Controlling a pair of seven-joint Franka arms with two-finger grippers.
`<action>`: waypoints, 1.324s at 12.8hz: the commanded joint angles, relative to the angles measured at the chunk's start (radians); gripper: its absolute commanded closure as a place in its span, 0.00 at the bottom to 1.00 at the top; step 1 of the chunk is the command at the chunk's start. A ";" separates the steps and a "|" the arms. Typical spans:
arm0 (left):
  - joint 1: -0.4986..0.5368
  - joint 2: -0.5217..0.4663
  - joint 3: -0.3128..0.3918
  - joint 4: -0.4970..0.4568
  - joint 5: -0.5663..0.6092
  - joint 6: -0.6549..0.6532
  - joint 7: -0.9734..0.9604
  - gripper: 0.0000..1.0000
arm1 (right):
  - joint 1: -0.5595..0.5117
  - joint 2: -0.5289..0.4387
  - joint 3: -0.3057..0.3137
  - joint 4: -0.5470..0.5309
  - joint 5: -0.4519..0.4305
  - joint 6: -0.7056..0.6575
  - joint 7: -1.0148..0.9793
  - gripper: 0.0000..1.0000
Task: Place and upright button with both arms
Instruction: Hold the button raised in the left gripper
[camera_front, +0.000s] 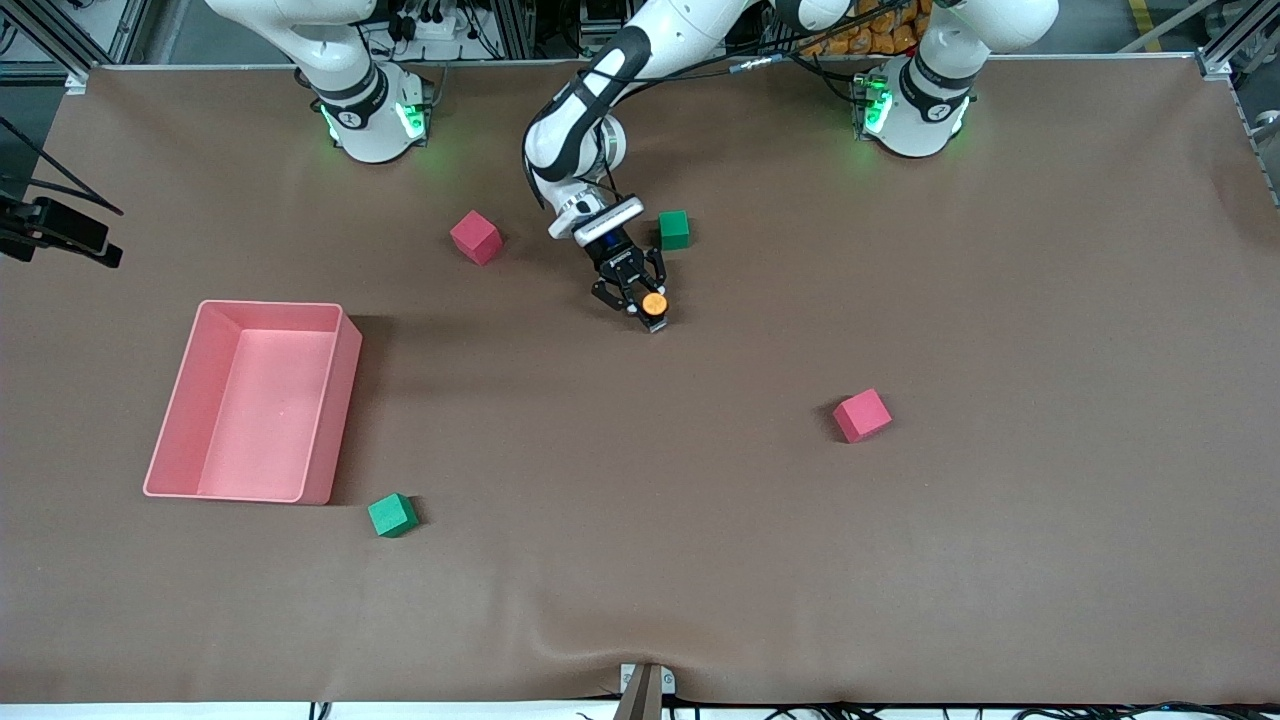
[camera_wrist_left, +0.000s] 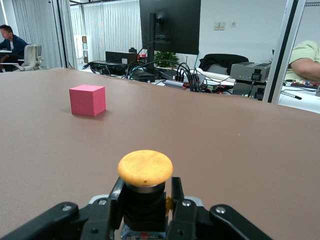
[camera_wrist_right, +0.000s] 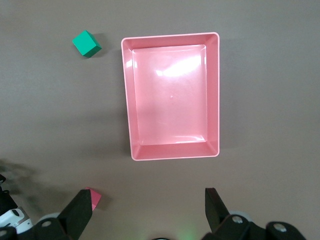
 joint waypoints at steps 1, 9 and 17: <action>0.000 0.009 -0.001 0.023 0.020 -0.005 0.028 0.71 | -0.006 0.015 0.008 0.031 -0.005 -0.014 0.007 0.00; 0.000 0.022 -0.001 0.023 0.018 -0.005 0.023 0.54 | -0.005 0.015 0.008 0.033 -0.007 -0.019 0.009 0.00; 0.000 0.012 -0.001 0.023 0.015 -0.005 0.028 0.33 | -0.008 0.015 0.008 0.033 -0.011 -0.020 0.009 0.00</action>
